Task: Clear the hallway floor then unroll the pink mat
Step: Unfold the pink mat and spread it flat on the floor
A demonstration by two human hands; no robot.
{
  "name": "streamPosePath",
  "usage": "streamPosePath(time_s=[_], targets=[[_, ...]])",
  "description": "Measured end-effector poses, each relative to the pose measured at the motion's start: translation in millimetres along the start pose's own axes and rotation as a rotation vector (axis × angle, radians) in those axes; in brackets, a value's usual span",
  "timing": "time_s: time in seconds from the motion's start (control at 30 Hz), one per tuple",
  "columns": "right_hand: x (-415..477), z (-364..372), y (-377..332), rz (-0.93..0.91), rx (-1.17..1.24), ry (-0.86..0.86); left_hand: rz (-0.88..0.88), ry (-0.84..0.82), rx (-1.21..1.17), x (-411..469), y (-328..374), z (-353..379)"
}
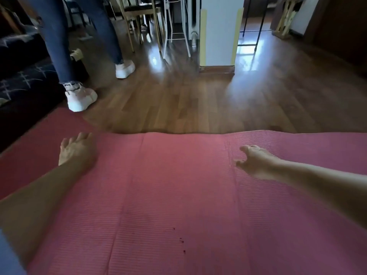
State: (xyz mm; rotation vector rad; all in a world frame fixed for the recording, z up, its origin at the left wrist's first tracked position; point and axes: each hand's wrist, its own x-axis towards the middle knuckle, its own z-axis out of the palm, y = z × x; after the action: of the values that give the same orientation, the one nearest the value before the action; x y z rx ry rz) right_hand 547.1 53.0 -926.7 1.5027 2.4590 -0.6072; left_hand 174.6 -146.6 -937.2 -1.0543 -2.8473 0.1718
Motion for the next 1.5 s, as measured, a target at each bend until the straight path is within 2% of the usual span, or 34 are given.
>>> streamPosePath(time_s=[0.1,0.3,0.47,0.63,0.73,0.83,1.07,1.23,1.5], targets=[[0.0,1.0,2.8,-0.002,-0.003,0.011,0.079,0.004,-0.072,-11.8,43.4,-5.0],[-6.0,0.4,34.6,-0.030,-0.013,0.022,0.193,-0.099,-0.141,-39.6,140.3,-3.6],[-11.8,8.0,104.3,-0.041,-0.129,-0.040,0.356,-0.212,-0.038,-72.0,231.3,14.0],[-12.2,46.0,175.7,-0.023,-0.225,-0.177,0.468,-0.367,0.011,-121.1,289.0,52.9],[-9.3,74.9,207.5,-0.009,-0.254,-0.246,0.556,-0.465,0.113,-149.5,301.2,83.0],[-5.2,97.7,225.9,-0.021,-0.259,-0.294,0.521,-0.490,0.147,-162.8,301.4,102.1],[8.2,136.2,236.4,-0.121,-0.303,-0.365,0.441,-0.584,0.013,-187.9,295.0,141.8],[1.7,171.5,241.2,-0.217,-0.359,-0.504,0.357,-0.719,-0.092,-203.1,288.9,167.8],[11.6,185.8,258.2,-0.216,-0.324,-0.539,0.354,-0.702,-0.127,-200.6,301.2,180.9]])
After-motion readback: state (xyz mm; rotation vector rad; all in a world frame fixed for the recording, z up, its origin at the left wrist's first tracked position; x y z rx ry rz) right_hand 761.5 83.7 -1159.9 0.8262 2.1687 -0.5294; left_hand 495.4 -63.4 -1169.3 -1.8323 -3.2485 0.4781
